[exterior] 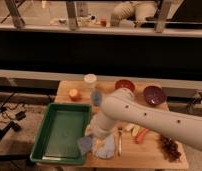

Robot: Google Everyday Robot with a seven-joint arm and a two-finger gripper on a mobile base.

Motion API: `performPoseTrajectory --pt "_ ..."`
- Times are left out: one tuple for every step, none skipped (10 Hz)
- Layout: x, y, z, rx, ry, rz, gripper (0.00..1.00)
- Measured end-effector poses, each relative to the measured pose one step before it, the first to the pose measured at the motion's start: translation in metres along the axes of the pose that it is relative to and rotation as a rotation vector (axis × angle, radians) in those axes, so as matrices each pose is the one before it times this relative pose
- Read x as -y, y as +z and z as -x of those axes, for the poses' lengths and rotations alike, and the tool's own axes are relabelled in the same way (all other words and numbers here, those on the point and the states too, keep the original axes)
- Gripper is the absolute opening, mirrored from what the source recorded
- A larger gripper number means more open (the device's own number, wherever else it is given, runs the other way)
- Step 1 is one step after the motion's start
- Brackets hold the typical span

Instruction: Place sponge in tray

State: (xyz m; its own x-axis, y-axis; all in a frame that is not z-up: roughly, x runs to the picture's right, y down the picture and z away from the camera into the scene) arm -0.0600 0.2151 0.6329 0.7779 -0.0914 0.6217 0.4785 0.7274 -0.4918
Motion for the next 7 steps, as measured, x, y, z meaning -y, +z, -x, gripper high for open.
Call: performPoseTrajectory --pt "0.01536 0.00736 0.00965 0.01292 -0.02817 -0.00793 0.03" --pt "0.01064 0.00477 0.00593 0.00926 -0.01781 -0.00874 0.03" --pt "0.01558 0.00960 0.01281 0.01392 -0.03563 -0.00716 0.03" --pt "0.01430 0.00867 0.01119 0.01066 -0.03375 -0.00749 0.03" --pt "0.00799 0.00451 0.00555 0.00623 -0.01685 -0.00500 0.03" --pt "0.01288 0.00761 0.01014 0.01061 -0.03406 -0.00607 0.03" --pt "0.01022 0.00685 0.00956 0.00651 -0.03254 -0.00271 0.03"
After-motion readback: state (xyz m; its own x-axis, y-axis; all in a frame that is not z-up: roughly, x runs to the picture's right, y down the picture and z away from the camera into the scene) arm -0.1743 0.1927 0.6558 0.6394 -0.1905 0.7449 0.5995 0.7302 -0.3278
